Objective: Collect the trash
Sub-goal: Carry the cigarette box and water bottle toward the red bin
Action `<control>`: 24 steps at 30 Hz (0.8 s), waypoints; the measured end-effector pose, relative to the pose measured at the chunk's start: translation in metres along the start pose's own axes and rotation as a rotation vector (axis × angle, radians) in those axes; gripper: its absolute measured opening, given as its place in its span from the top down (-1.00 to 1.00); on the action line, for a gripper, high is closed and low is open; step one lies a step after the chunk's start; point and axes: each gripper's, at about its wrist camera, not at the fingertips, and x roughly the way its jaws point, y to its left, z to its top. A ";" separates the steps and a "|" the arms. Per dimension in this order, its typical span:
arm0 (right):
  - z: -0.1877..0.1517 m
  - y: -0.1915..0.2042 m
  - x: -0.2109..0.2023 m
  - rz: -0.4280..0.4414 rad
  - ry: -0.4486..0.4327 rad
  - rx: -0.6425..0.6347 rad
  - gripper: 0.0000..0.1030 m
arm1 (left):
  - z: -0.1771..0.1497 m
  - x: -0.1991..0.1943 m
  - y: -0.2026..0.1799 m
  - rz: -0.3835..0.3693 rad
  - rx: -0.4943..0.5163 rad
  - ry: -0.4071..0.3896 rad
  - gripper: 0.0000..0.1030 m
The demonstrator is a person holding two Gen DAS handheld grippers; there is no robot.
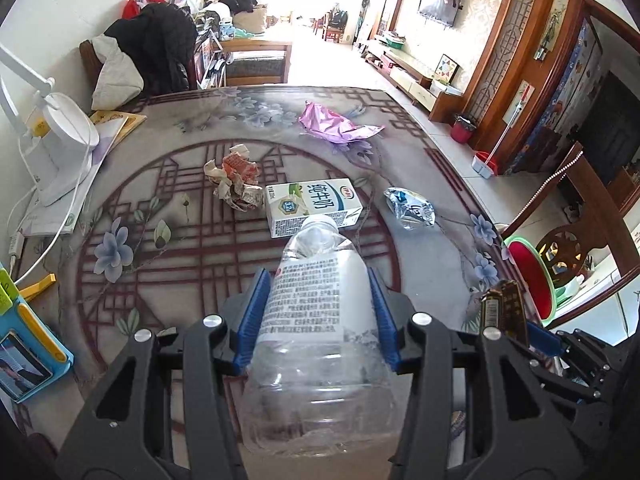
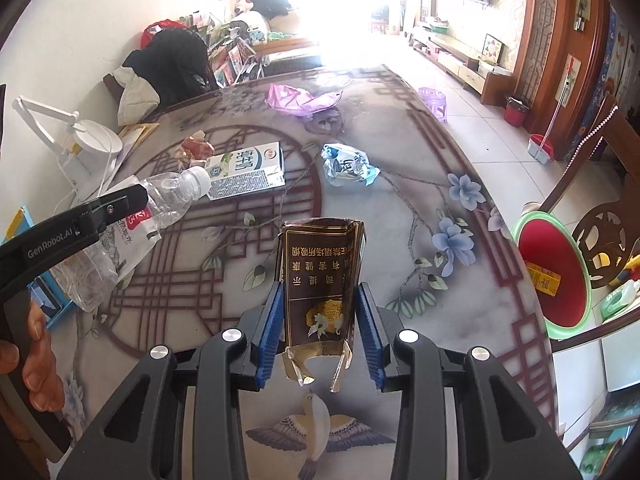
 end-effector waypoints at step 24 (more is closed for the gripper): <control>0.015 -0.084 -0.014 -0.004 -0.040 0.045 0.34 | 0.005 0.014 -0.078 0.003 0.056 0.012 0.08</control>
